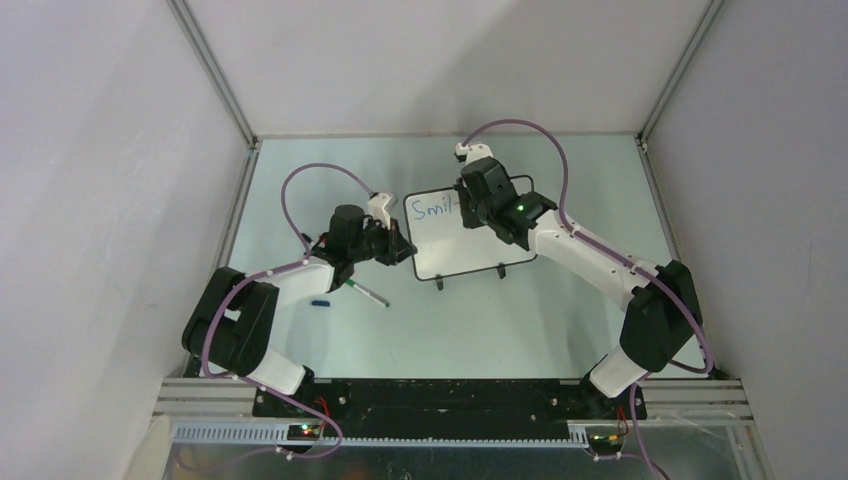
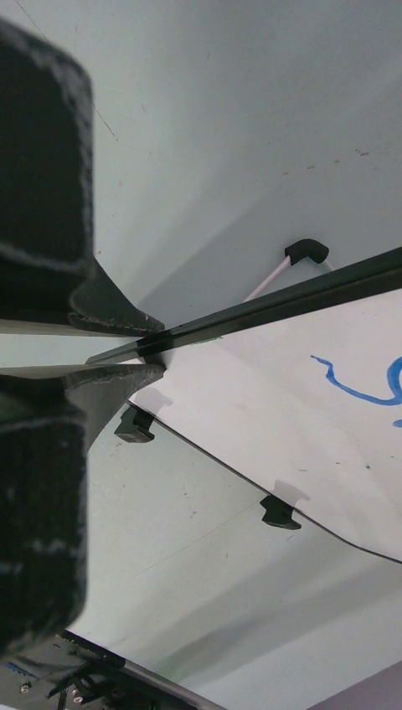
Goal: Write a sentence on the whiteboard
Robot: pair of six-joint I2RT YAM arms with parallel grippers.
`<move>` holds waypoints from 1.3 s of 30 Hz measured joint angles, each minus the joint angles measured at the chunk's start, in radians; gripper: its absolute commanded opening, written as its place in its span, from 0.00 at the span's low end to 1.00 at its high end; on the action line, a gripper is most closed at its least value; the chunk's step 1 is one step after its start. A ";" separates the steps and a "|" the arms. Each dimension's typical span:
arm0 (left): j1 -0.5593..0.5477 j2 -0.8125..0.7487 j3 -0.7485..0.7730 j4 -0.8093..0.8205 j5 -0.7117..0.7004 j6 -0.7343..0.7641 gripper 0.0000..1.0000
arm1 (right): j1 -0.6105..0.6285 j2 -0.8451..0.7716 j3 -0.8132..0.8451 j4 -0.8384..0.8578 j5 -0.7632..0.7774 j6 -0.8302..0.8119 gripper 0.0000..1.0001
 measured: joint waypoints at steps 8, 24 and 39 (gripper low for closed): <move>0.000 0.000 0.000 0.000 -0.001 0.002 0.00 | -0.005 0.000 0.000 -0.006 0.003 0.000 0.00; -0.003 0.000 0.000 -0.002 -0.003 0.007 0.00 | -0.016 0.000 0.000 -0.010 -0.002 0.007 0.00; -0.006 0.000 0.001 -0.003 -0.004 0.007 0.00 | -0.025 0.000 0.016 -0.018 -0.012 0.007 0.00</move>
